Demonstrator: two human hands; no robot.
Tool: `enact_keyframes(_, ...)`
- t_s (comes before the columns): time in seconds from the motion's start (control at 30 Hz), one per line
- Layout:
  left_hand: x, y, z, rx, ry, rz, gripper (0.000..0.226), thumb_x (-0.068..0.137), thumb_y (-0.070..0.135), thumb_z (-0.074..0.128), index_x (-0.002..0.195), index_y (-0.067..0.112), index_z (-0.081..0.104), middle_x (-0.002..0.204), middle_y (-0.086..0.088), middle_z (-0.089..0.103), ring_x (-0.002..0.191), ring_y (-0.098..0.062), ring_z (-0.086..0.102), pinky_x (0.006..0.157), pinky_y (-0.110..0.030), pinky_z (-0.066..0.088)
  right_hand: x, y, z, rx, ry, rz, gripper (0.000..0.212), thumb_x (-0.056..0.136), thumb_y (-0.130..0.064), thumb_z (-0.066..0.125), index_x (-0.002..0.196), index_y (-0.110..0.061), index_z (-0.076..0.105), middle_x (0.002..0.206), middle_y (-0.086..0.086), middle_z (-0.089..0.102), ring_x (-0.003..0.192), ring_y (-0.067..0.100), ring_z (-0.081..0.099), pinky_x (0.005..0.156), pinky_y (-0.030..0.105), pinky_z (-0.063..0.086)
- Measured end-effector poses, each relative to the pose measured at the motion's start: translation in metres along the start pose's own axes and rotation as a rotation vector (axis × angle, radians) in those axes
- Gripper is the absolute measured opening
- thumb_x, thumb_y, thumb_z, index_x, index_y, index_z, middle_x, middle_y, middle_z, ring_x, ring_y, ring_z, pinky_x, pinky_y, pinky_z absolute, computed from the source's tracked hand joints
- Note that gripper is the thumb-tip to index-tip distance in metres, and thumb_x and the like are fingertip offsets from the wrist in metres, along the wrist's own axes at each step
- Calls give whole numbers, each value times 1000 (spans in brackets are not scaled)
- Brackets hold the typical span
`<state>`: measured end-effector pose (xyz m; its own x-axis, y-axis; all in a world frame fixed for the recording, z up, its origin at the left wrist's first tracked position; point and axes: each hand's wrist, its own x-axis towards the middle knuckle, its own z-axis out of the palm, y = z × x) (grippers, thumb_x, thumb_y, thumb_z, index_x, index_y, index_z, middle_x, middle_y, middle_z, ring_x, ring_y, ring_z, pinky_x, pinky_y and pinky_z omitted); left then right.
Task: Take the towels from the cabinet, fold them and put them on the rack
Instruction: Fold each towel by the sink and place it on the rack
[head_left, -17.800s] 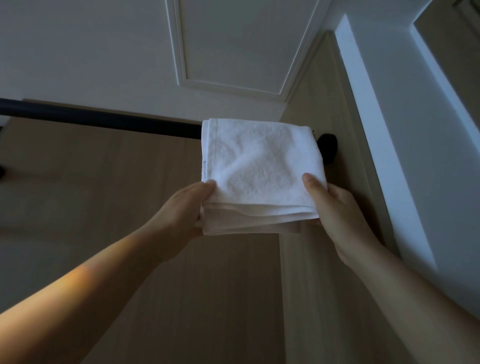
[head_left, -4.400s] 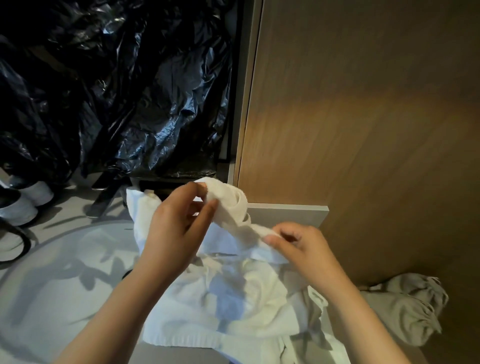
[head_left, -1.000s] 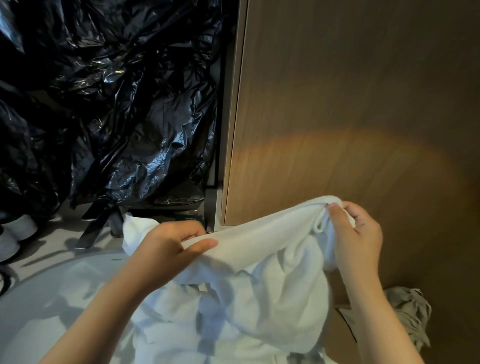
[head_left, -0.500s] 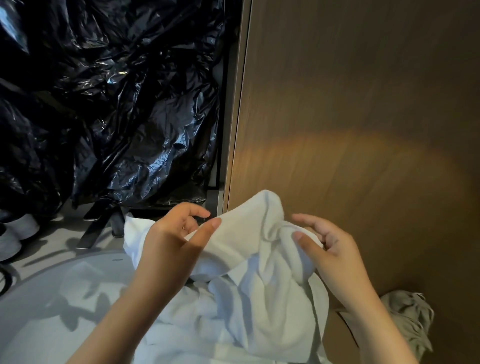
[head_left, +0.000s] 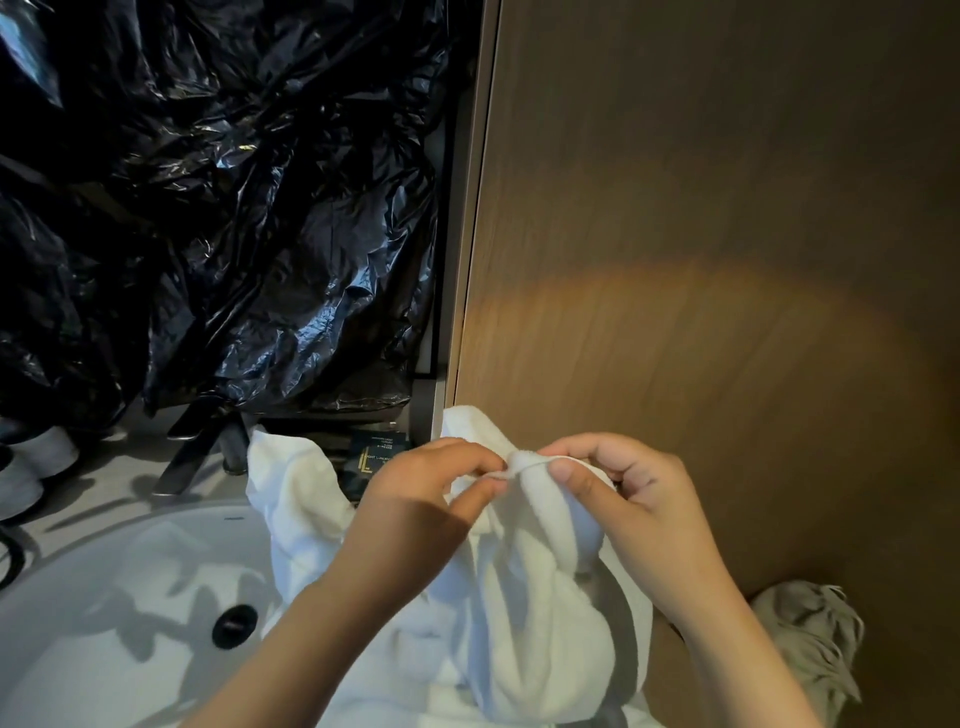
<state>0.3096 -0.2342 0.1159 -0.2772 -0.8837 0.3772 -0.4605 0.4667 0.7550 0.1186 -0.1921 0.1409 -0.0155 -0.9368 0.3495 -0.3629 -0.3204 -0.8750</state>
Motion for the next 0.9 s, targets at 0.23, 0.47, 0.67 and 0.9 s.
enact_keyframes(0.23,6,3,-38,-29,210,55,21,87,29,56,68,22,64,67,15,59,65,-1,55,59,-10,37,1,3,-21,-124,-9,-5,39,75,-48,72,63,-12,65,62,4,61,62,27,56,56,36,43)
enact_keyframes(0.47,10,-12,-57,276,196,-7,11,93,22,63,85,20,70,81,11,61,72,0,54,65,-8,35,-1,8,-33,-275,68,-47,36,80,-53,63,66,-20,63,63,-3,59,64,19,56,57,28,43)
enact_keyframes(0.67,-5,7,-29,251,94,156,38,83,27,72,119,16,69,126,7,63,104,-4,58,84,-14,43,-3,4,-13,-300,25,-133,21,92,-38,64,73,-32,65,73,-15,65,72,8,61,61,13,39)
enact_keyframes(0.9,-6,12,-7,-12,-89,120,32,91,26,65,122,35,63,110,26,64,83,2,59,78,-9,40,-6,-1,-6,-192,-9,-154,17,90,-26,65,73,-27,67,72,-11,67,70,7,62,63,13,42)
